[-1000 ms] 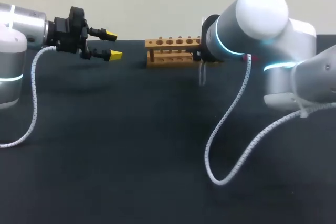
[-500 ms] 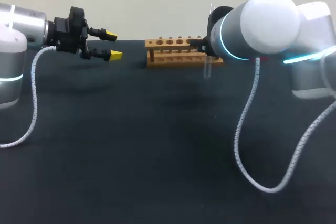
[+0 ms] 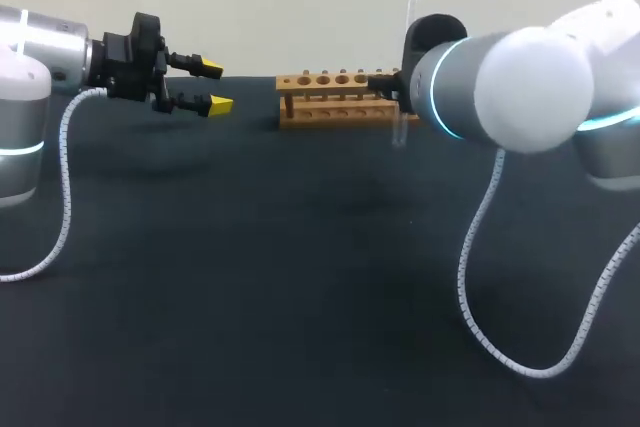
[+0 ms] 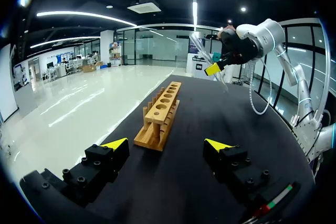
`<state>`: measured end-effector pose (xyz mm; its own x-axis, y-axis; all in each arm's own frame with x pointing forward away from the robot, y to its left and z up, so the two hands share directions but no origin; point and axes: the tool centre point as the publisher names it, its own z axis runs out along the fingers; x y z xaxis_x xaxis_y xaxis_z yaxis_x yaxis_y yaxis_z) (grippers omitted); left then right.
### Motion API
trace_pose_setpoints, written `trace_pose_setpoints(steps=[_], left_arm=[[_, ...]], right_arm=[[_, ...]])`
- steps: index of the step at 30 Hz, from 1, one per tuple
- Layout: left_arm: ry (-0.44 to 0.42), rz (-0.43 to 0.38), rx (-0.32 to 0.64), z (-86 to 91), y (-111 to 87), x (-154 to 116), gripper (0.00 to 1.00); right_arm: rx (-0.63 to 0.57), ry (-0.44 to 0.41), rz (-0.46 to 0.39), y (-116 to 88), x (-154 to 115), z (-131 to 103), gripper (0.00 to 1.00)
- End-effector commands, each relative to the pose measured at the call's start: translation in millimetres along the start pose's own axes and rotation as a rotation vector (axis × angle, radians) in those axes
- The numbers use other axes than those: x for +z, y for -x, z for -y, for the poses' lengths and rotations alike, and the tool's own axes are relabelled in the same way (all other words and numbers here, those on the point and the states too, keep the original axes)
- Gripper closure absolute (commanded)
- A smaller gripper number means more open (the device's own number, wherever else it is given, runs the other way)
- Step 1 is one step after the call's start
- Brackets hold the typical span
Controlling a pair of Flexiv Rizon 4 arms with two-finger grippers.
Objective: Grasp the test tube, adjust it, and insert it.
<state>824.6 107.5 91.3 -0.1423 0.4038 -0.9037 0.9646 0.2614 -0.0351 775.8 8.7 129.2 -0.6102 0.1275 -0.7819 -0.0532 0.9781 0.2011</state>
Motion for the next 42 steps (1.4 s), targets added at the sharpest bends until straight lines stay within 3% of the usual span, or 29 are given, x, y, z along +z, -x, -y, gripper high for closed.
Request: trace_pose_setpoints(steps=[1, 27, 42], left_arm=[[0.003, 0.004, 0.003, 0.7, -1.1, 0.2, 0.00], [0.003, 0.004, 0.003, 0.7, -1.1, 0.2, 0.00], [0.003, 0.004, 0.003, 0.7, -1.1, 0.2, 0.00]], right_arm=[[0.002, 0.005, 0.080, -3.3, -0.6, 1.4, 1.00], [0.002, 0.005, 0.080, -3.3, -0.6, 1.4, 1.00], [0.038, -0.036, 0.380, 34.3, 13.3, -2.2, 1.00]])
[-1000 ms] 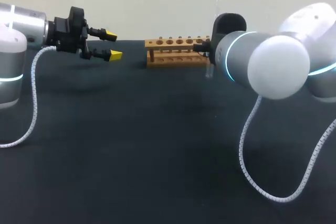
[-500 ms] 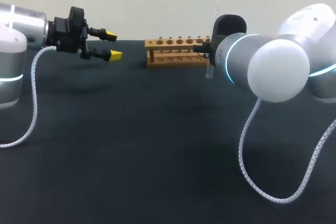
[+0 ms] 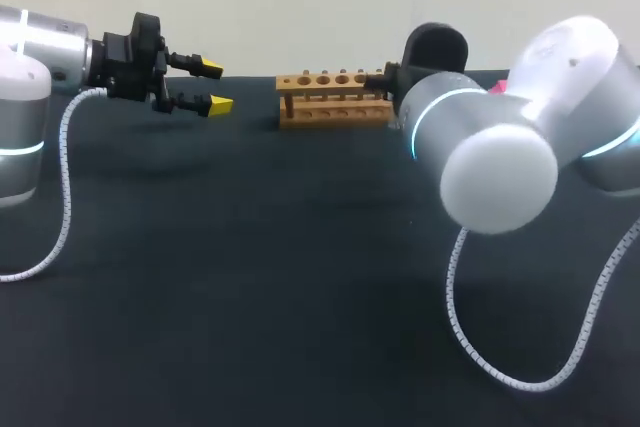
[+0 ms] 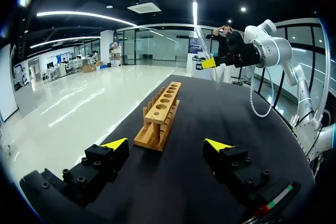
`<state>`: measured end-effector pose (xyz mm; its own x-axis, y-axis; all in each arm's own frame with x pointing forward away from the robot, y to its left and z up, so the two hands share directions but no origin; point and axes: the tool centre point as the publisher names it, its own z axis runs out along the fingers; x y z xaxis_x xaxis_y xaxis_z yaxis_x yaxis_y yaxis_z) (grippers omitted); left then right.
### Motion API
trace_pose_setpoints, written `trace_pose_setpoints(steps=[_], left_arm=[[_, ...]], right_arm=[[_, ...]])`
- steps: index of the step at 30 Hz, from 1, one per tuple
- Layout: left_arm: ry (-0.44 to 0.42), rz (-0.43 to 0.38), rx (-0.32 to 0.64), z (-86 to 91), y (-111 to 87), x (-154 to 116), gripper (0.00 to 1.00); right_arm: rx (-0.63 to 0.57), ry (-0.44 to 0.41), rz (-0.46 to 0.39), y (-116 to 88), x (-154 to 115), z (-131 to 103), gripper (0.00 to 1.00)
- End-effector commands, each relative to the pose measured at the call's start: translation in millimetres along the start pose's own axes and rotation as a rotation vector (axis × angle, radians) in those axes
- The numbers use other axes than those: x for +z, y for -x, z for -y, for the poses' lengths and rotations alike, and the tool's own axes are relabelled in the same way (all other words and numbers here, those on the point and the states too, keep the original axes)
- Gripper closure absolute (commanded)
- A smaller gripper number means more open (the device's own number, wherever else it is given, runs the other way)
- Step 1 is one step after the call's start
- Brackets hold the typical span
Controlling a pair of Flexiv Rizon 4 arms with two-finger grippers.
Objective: Grasp the test tube, adjust it, and insert it.
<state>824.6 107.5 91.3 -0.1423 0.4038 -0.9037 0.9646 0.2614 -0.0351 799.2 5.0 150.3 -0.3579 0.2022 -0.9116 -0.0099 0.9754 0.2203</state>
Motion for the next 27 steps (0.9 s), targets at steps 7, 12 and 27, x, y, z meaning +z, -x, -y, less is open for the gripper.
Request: trace_pose_setpoints(steps=[7, 12, 27], left_arm=[[0.003, 0.004, 0.003, 0.7, -1.1, 0.3, 0.00], [0.003, 0.004, 0.003, 0.7, -1.1, 0.3, 0.00], [0.003, 0.004, 0.003, 0.7, -1.1, 0.3, 0.00]], right_arm=[[-0.026, 0.003, 0.208, 20.9, 19.1, -8.6, 1.00], [-0.038, 0.021, 0.249, 29.8, 27.5, -11.7, 1.00], [-0.046, 0.061, 0.356, 50.9, 55.1, -33.3, 1.00]])
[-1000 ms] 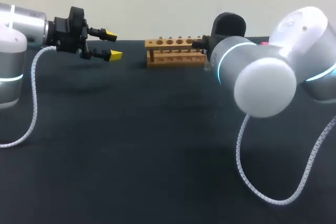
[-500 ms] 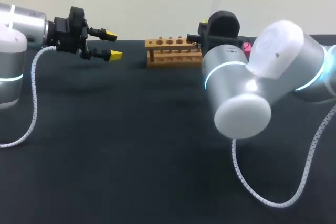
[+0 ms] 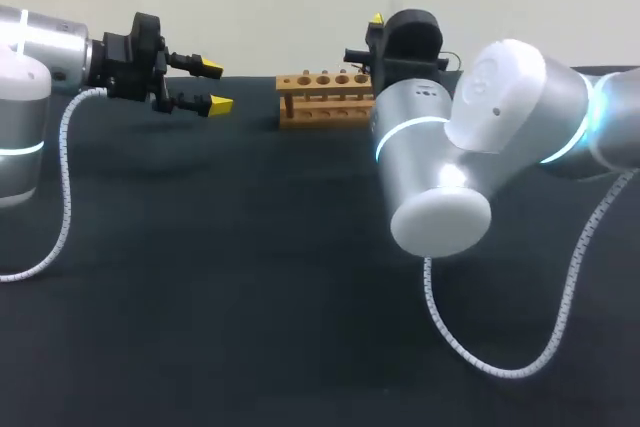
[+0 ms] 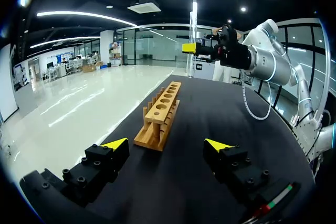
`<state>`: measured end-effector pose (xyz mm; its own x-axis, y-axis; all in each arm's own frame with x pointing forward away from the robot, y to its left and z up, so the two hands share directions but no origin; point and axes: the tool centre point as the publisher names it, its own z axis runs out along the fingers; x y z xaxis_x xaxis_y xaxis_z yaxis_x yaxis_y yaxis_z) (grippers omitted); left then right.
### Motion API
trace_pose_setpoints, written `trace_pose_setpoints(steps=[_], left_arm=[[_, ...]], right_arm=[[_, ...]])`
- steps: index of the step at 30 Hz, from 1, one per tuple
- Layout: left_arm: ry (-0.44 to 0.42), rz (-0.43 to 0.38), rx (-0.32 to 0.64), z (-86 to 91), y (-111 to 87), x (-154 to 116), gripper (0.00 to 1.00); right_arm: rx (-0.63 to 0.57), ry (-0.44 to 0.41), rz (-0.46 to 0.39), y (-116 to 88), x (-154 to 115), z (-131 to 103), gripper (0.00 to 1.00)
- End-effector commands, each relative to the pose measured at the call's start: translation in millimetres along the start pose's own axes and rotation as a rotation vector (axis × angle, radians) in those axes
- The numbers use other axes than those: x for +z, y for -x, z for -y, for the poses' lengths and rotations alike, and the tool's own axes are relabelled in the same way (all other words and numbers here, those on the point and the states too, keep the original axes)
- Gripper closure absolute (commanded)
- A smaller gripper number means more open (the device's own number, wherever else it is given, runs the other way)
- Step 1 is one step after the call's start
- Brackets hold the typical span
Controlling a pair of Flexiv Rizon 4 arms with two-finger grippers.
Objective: Grasp the test tube, adjust it, and insert it.
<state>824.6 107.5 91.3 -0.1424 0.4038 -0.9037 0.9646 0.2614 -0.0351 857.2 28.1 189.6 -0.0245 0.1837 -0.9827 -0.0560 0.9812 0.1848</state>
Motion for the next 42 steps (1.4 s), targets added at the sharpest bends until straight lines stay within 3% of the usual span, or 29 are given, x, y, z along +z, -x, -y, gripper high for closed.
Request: trace_pose_setpoints(steps=[1, 12, 42], left_arm=[[0.003, 0.004, 0.003, 0.7, -1.1, 0.3, 0.00], [0.003, 0.004, 0.003, 0.7, -1.1, 0.3, 0.00], [0.003, 0.004, 0.003, 0.7, -1.1, 0.3, 0.00]], right_arm=[[0.001, 0.024, 0.020, -4.9, 13.4, -3.6, 1.00], [-0.004, 0.046, 0.020, -11.0, 29.2, -16.2, 1.00], [0.000, 0.069, -0.012, -27.2, 46.0, 1.5, 1.00]])
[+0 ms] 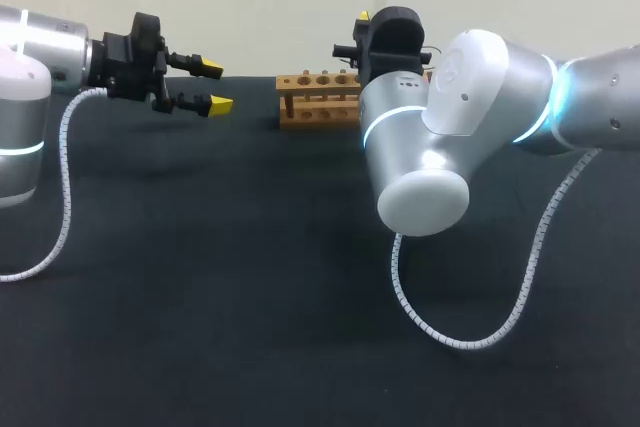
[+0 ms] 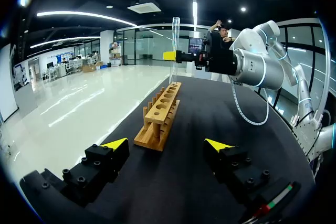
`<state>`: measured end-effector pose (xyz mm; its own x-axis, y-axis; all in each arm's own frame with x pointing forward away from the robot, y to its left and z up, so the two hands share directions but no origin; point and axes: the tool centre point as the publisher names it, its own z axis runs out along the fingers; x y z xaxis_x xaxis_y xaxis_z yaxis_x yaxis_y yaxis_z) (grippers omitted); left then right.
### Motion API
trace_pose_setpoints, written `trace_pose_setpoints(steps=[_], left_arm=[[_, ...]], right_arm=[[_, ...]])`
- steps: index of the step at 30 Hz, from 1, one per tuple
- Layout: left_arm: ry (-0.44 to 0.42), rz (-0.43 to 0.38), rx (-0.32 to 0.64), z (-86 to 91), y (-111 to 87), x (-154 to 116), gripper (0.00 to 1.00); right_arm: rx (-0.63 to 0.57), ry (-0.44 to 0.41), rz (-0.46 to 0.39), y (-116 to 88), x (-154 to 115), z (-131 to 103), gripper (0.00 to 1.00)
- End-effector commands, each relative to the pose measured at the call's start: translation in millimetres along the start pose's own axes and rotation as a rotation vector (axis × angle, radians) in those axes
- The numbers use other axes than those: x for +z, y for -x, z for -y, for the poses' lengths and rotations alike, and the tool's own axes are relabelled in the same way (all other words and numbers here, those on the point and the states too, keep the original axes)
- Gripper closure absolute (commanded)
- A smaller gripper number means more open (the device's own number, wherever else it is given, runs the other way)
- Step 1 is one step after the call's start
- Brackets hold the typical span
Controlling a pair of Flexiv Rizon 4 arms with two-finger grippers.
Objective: Grasp the test tube, adjust it, and insert it.
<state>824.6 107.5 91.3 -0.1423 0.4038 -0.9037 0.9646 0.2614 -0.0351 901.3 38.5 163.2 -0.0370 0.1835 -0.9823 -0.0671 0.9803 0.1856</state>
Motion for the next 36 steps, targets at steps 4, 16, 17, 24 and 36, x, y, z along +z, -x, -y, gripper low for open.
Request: trace_pose_setpoints(steps=[4, 16, 17, 24, 36], left_arm=[[0.003, 0.004, 0.003, 0.7, -1.2, 0.3, 0.00], [0.003, 0.004, 0.003, 0.7, -1.2, 0.3, 0.00], [0.003, 0.004, 0.003, 0.7, -1.2, 0.3, 0.00], [0.003, 0.004, 0.003, 0.7, -1.2, 0.3, 0.00], [0.003, 0.004, 0.003, 0.7, -1.2, 0.3, 0.00]], right_arm=[[-0.003, 0.059, -0.004, -2.0, 1.3, 6.9, 1.00], [0.001, 0.061, -0.019, -8.5, 2.4, 11.3, 1.00], [0.001, 0.061, -0.020, -8.9, 2.4, 11.4, 1.00], [0.004, 0.063, -0.036, -14.5, 3.5, 13.4, 1.00], [0.011, 0.059, -0.041, -17.2, 7.0, 17.7, 1.00]])
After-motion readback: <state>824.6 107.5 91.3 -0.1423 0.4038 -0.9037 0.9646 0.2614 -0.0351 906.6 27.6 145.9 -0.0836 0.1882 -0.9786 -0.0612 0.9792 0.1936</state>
